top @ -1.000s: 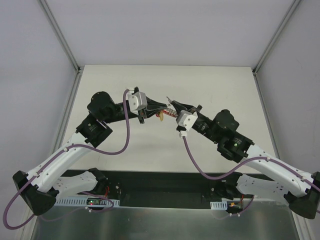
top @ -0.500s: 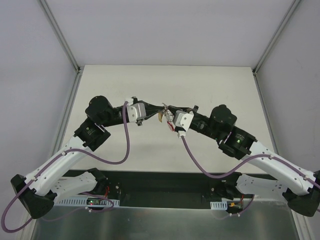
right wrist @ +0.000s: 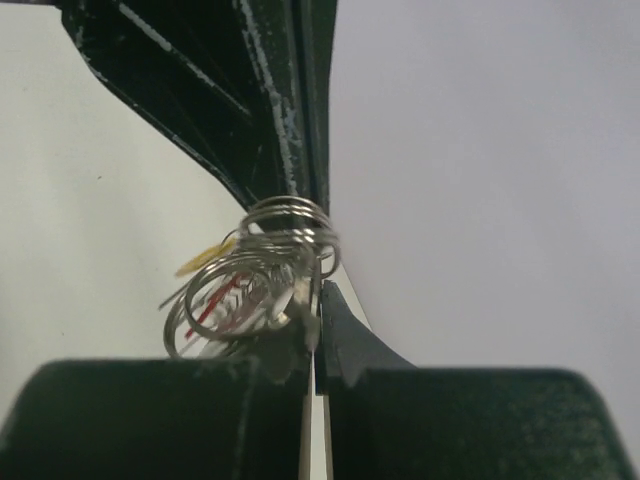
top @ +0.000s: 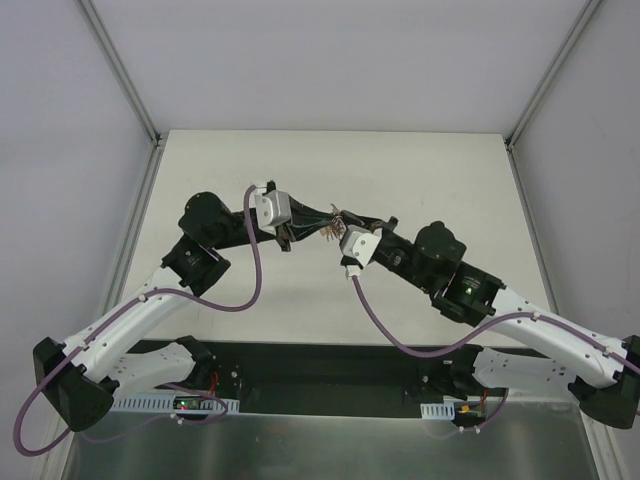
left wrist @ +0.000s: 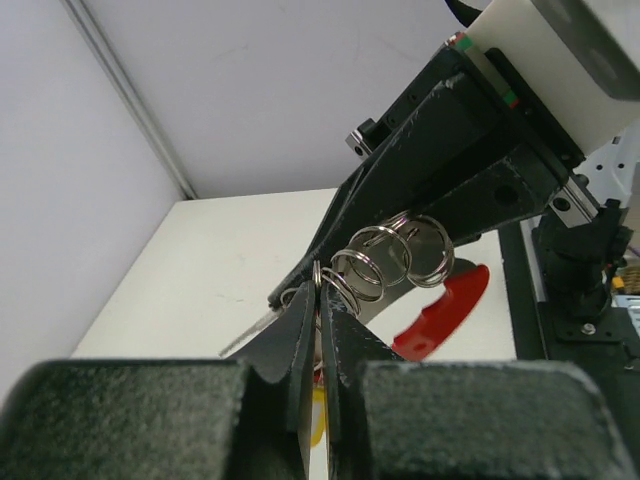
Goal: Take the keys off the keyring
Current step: Adjust the key on the keyring.
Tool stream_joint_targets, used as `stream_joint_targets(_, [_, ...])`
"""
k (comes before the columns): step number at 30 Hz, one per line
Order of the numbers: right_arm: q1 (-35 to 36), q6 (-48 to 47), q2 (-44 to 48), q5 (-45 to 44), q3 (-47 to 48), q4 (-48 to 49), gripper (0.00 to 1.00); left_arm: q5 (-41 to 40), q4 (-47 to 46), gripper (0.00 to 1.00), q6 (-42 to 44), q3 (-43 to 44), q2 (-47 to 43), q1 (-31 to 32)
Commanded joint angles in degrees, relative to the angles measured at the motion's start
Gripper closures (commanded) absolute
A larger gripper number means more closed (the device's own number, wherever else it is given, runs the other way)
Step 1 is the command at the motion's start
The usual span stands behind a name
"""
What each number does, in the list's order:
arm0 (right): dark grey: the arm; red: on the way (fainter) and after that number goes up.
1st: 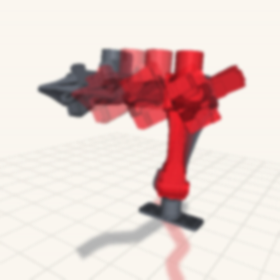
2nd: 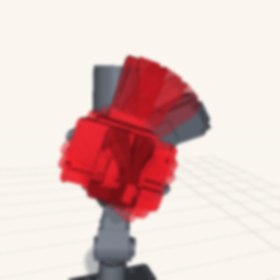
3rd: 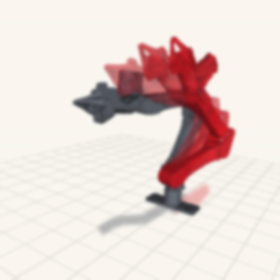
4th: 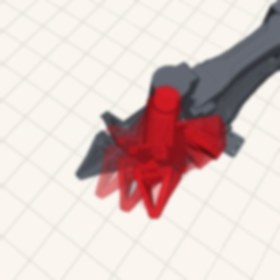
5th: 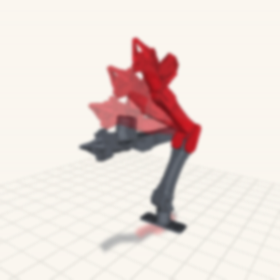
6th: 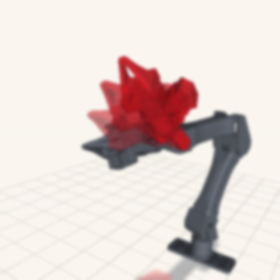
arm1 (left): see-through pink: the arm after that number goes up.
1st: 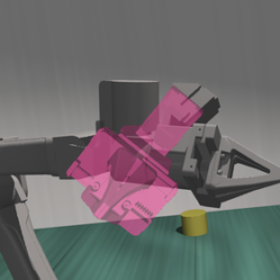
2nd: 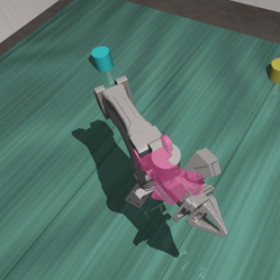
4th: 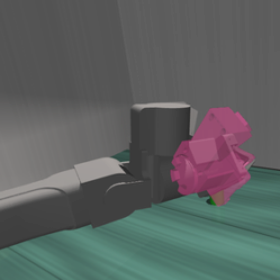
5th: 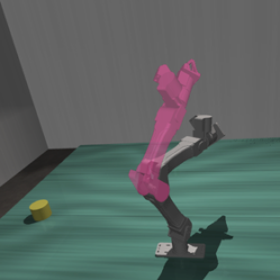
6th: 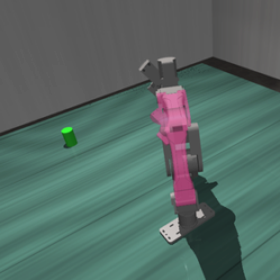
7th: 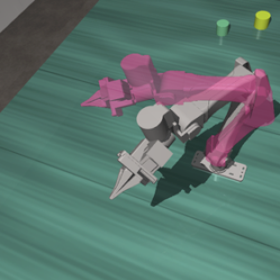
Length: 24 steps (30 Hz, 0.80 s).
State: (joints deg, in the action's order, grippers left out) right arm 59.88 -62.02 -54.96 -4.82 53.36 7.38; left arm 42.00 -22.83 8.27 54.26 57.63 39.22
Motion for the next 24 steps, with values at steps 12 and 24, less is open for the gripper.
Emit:
stream_joint_targets(12, [0.2, 3.6, 4.1, -1.1, 1.1, 4.5, 0.99, 7.8, -35.4, 1.00, -32.9, -3.5, 5.7, -4.6])
stream_joint_targets(24, [0.1, 4.4, 5.9, -0.7, 2.4, 3.2, 0.99, 11.3, -62.3, 1.00, -60.3, -4.4, 15.1, -7.8])
